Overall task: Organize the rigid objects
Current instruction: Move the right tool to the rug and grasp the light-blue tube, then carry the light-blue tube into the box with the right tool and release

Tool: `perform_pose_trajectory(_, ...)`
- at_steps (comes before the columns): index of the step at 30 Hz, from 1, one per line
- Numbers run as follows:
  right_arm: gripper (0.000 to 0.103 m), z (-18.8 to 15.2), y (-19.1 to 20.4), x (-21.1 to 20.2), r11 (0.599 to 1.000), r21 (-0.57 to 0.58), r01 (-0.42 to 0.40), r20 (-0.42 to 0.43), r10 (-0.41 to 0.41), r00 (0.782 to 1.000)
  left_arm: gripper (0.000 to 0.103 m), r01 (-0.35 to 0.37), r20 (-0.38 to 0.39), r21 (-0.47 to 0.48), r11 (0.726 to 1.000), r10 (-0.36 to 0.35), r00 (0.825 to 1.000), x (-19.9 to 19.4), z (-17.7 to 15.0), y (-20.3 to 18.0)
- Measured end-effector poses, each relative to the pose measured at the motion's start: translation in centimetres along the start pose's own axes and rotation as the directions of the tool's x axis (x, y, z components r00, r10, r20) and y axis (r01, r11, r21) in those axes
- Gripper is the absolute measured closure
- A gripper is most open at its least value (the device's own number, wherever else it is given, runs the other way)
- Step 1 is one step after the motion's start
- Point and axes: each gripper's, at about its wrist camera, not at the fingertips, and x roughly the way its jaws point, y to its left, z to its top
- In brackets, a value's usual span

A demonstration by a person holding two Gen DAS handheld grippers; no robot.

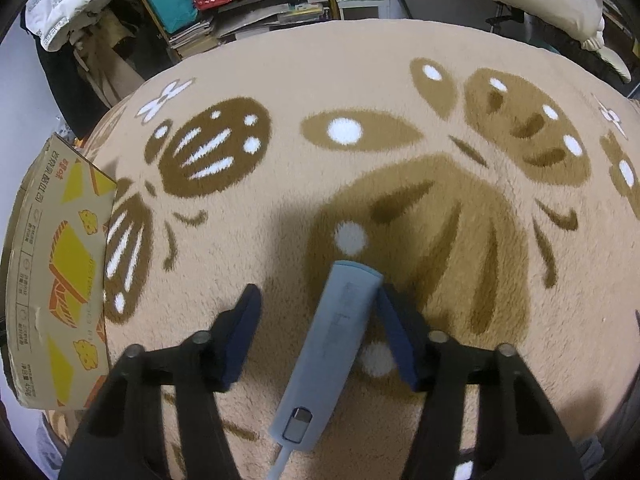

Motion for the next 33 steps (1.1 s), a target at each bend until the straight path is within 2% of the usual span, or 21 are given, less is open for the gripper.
perform_pose_trajectory(1,0.049,0.0,-0.1,0.0,1.0,0.001,0.001,-0.002,-0.001,1.0,0.077,-0.001,0.0,0.0,1.0,0.001,1.0,0.0,0.0,0.1)
perform_pose_trajectory(6,0.071,0.1,-0.2,1.0,1.0,0.017,-0.005,-0.042,0.006,0.999,0.077,-0.001,0.0,0.001,1.0,0.001,1.0,0.0,0.0,-0.1)
perform_pose_trajectory(15,0.074,-0.1,1.6,0.7,0.998,-0.056,-0.019,-0.003,0.019,1.0,0.077,0.001,-0.002,-0.005,1.0,-0.001,1.0,-0.1,-0.1,0.0)
perform_pose_trajectory(20,0.074,0.2,3.3,-0.7,0.993,-0.094,-0.069,0.058,0.075,0.996,0.077,-0.002,-0.001,-0.003,1.0,0.002,1.0,-0.1,0.0,-0.2)
perform_pose_trajectory(22,0.075,0.3,4.0,-1.8,0.991,-0.113,-0.075,0.113,0.088,0.99,0.077,-0.002,-0.001,-0.004,1.0,0.002,1.0,-0.1,0.0,-0.2)
perform_pose_trajectory(28,0.075,1.1,5.6,-4.3,0.985,-0.123,-0.119,0.199,0.142,0.97,0.077,-0.003,-0.001,-0.003,1.0,0.003,1.0,0.0,0.0,-0.3)
perform_pose_trajectory(33,0.075,2.4,7.9,-7.0,0.968,-0.19,-0.167,0.285,0.217,0.934,0.077,-0.002,-0.002,-0.005,1.0,0.002,1.0,0.0,0.0,-0.3)
